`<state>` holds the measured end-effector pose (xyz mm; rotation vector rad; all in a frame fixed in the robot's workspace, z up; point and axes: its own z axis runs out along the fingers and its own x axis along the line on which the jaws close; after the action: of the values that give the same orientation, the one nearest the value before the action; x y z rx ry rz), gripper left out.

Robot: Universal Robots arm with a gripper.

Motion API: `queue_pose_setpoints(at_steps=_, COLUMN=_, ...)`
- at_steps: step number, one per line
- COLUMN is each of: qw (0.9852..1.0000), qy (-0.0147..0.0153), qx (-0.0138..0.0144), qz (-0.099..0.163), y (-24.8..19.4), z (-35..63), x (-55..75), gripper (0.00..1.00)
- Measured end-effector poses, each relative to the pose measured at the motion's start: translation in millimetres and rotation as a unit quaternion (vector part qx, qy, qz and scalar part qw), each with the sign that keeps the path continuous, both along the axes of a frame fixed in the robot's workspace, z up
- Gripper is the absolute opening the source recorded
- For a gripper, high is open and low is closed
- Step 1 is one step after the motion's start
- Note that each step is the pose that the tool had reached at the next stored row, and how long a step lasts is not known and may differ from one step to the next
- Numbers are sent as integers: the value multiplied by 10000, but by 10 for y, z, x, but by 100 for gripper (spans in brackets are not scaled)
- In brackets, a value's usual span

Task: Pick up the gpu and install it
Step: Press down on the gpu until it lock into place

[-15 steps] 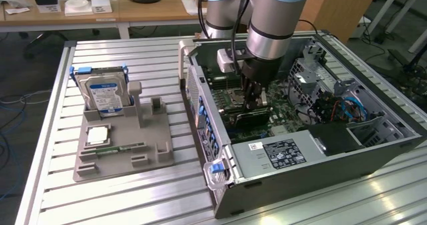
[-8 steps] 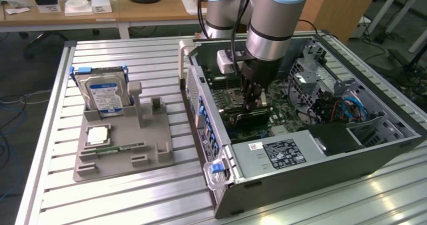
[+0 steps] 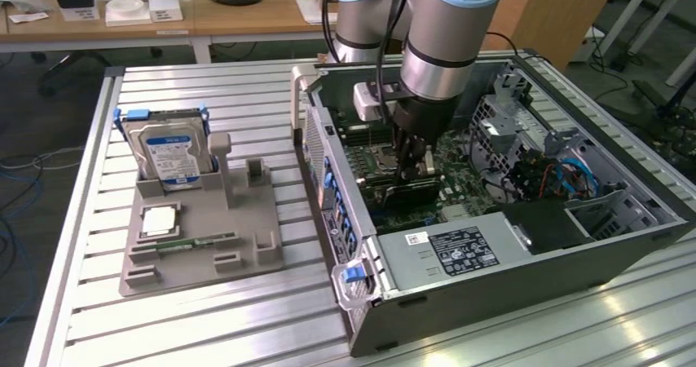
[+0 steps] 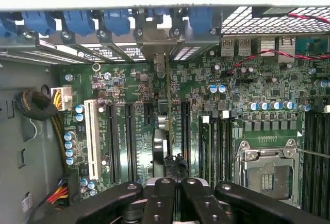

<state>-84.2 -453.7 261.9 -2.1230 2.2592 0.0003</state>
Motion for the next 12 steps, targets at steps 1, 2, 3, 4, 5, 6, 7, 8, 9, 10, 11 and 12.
queue_pose_setpoints(at_steps=1, qw=10000, qy=0, qx=0, qz=0, y=0, z=0, x=0, gripper=11)
queue_pose_setpoints(at_steps=2, qw=10000, qy=-2, qx=0, qz=-1, y=0, z=-2, x=-3, gripper=11)
queue_pose_setpoints(at_steps=3, qw=10000, qy=-5, qx=1, qz=-1, y=0, z=-4, x=-7, gripper=11)
queue_pose_setpoints(at_steps=4, qw=10000, qy=-4, qx=0, qz=0, y=0, z=-4, x=-6, gripper=11)
queue_pose_setpoints(at_steps=5, qw=10000, qy=-4, qx=0, qz=0, y=0, z=-4, x=-7, gripper=11)
queue_pose_setpoints(at_steps=6, qw=10000, qy=-4, qx=0, qz=0, y=0, z=-4, x=-7, gripper=11)
queue_pose_setpoints(at_steps=7, qw=10000, qy=-4, qx=0, qz=0, y=0, z=-4, x=-7, gripper=11)
queue_pose_setpoints(at_steps=8, qw=10000, qy=-4, qx=0, qz=0, y=0, z=-4, x=-7, gripper=11)
queue_pose_setpoints(at_steps=9, qw=10000, qy=-4, qx=1, qz=0, y=0, z=-4, x=-7, gripper=11)
queue_pose_setpoints(at_steps=10, qw=10000, qy=-5, qx=2, qz=0, y=1, z=1, x=-6, gripper=11)
queue_pose_setpoints(at_steps=11, qw=10000, qy=-6, qx=3, qz=-1, y=1, z=17, x=-6, gripper=11)
queue_pose_setpoints(at_steps=12, qw=10000, qy=-5, qx=0, qz=0, y=1, z=42, x=-6, gripper=11)
